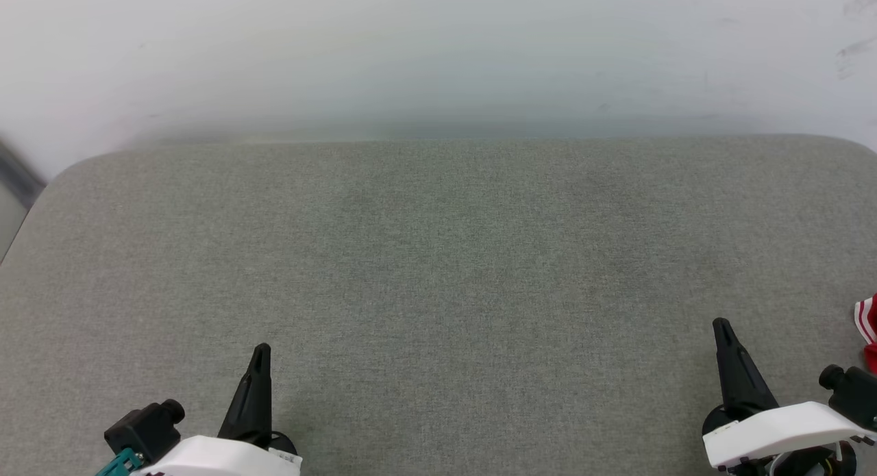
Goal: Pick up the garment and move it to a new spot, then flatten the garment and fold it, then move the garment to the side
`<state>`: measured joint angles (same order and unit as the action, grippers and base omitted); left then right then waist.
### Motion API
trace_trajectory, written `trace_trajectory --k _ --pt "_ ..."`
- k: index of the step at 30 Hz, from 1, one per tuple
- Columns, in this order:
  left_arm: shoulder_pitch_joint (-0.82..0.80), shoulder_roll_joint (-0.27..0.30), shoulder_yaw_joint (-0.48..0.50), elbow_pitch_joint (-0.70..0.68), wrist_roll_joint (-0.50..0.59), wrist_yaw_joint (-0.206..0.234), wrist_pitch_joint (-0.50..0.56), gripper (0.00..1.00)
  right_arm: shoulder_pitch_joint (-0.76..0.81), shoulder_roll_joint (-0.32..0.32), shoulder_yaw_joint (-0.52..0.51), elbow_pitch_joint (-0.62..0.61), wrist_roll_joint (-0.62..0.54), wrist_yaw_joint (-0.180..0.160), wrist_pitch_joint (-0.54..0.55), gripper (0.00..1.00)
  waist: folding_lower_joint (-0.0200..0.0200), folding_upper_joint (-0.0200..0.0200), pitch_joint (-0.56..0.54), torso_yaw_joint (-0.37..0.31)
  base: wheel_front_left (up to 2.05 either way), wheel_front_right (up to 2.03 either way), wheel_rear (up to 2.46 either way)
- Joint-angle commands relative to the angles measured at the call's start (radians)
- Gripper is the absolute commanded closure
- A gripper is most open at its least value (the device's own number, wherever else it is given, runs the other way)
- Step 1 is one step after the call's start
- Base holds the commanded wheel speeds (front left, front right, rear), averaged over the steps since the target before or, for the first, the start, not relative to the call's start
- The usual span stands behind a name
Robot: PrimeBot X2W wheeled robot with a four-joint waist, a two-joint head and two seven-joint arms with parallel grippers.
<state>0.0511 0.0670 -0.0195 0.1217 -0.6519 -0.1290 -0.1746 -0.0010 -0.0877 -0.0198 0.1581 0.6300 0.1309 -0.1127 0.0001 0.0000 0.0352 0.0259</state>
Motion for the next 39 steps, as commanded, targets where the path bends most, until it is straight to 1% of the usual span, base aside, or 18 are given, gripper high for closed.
trace_trajectory --k 1,19,39 --pt "-0.030 0.009 0.006 -0.007 -0.039 0.000 0.006 1.00 -0.036 0.004 -0.005 -0.010 0.039 0.000 0.008 1.00 0.0000 0.0000 0.000 0.000 0.00 0.00 0.00" --pt "-0.065 0.016 0.020 0.024 -0.291 -0.001 0.065 1.00 -0.057 0.010 -0.025 0.014 0.284 0.000 0.061 1.00 0.0000 0.0000 -0.006 -0.005 0.00 0.00 0.00" --pt "-0.095 0.018 0.041 0.054 -0.517 -0.002 0.122 1.00 -0.075 0.017 -0.045 0.037 0.508 0.000 0.112 1.00 -0.0001 0.0000 -0.012 -0.010 0.00 0.00 0.00"
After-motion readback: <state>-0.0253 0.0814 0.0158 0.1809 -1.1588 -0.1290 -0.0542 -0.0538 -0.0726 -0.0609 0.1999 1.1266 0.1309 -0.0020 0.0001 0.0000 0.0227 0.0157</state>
